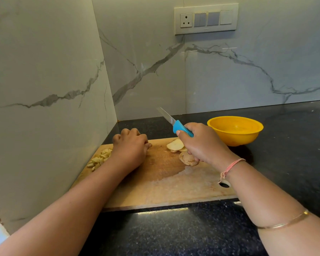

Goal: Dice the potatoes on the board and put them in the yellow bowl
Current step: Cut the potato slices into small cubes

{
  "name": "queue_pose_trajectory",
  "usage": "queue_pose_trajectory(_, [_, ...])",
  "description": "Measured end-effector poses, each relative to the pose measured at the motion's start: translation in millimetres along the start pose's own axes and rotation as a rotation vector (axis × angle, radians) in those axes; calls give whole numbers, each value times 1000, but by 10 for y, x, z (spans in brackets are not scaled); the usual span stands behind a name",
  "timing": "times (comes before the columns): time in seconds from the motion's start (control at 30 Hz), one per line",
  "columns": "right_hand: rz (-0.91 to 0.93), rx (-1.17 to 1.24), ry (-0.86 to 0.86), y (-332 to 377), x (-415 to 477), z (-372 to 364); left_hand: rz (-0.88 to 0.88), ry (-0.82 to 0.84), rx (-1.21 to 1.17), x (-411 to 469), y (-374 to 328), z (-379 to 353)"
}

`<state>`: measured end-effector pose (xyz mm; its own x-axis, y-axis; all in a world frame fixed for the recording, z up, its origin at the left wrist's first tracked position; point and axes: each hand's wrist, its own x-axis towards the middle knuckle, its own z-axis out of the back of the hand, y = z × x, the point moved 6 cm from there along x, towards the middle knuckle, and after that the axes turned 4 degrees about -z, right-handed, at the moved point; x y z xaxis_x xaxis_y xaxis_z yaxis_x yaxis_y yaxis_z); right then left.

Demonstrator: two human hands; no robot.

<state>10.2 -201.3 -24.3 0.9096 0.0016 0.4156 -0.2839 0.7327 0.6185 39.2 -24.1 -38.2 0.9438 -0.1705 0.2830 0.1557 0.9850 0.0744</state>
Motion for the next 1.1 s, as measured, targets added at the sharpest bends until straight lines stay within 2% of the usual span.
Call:
queue_pose_trajectory(0.1, [-5,14,-72,-14,19,26,-35,7,-6,64,-132,48])
queue_pose_trajectory(0.3, [-48,34,-168,-60,44,113,-198,103,-345,189,-531,9])
queue_pose_trajectory(0.43, [-73,58,-172,-78,54,145,-226,189,-389,225,-670,-106])
queue_pose_trajectory(0.53, [-93,121,-124,-66,66,176,-212,154,-427,237,-653,-118])
queue_pose_trajectory(0.67, [-174,318,-55,-59,72,257,-186,49,-451,221,-555,-64])
queue_pose_trajectory(0.9, [-239,425,-47,-92,48,291,-81,-101,-611,108,-402,113])
queue_pose_trajectory(1.1, [-304,524,9,-117,41,278,53,-70,-766,-31,-190,185])
